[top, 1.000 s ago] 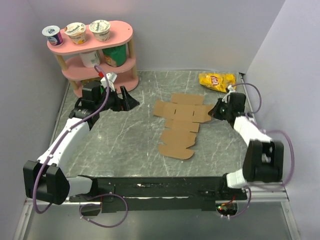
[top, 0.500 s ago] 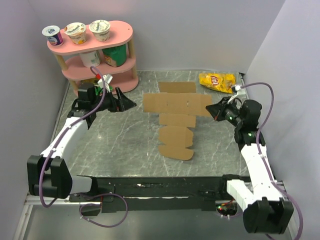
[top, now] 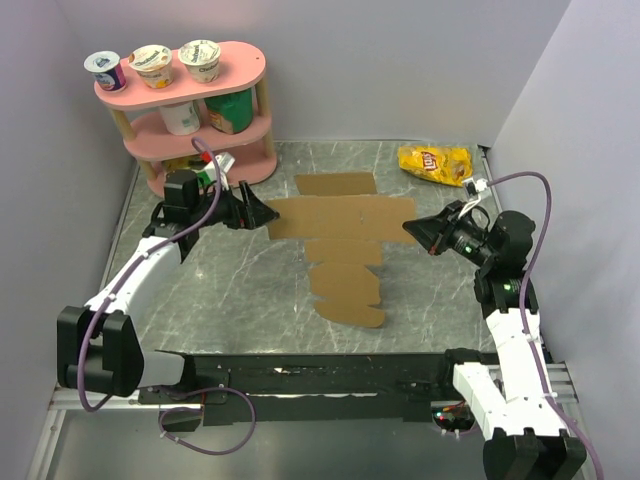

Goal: Fold the paper box

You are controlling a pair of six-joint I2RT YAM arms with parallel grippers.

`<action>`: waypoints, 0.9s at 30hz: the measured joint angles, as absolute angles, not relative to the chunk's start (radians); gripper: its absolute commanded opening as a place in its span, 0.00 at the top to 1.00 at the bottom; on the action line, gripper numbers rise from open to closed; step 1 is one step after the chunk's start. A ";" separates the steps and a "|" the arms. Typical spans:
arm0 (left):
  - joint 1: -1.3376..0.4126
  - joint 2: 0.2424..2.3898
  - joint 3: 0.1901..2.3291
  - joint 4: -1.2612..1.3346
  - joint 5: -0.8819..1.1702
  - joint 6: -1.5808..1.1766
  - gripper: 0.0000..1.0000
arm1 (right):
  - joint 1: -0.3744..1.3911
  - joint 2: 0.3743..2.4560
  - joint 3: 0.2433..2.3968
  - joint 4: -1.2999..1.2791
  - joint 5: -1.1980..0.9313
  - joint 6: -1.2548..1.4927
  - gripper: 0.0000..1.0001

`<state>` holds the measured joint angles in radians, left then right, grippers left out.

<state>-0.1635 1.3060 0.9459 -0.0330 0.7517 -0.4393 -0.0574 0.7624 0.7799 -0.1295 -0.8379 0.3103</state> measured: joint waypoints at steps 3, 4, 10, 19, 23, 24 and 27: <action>-0.173 1.314 0.923 0.012 0.773 -0.450 0.04 | -0.058 0.754 0.780 -0.125 -0.864 0.323 1.00; -0.183 1.320 0.920 0.017 0.781 -0.449 0.04 | -0.058 0.754 0.780 -0.123 -0.871 0.326 1.00; -0.232 1.368 0.920 0.019 0.801 -0.432 0.38 | -0.058 0.754 0.781 -0.115 -0.901 0.340 1.00; -0.250 1.367 0.910 0.042 0.803 -0.414 0.85 | -0.058 0.762 0.781 -0.128 -0.849 0.324 0.62; -0.323 1.317 0.889 0.031 0.722 -0.363 0.99 | -0.057 0.759 0.780 -0.144 -0.781 0.326 0.15; -0.343 1.302 0.886 0.026 0.698 -0.351 0.99 | -0.058 0.755 0.780 -0.150 -0.747 0.327 0.09; -0.411 1.243 0.868 0.020 0.574 -0.299 0.99 | -0.057 0.729 0.780 -0.194 -0.618 0.349 0.05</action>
<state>-0.4114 1.2427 0.8680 0.0196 0.5743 -0.2985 -0.0574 0.7288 0.7803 -0.1944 -0.6178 0.3489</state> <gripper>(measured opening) 0.030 0.908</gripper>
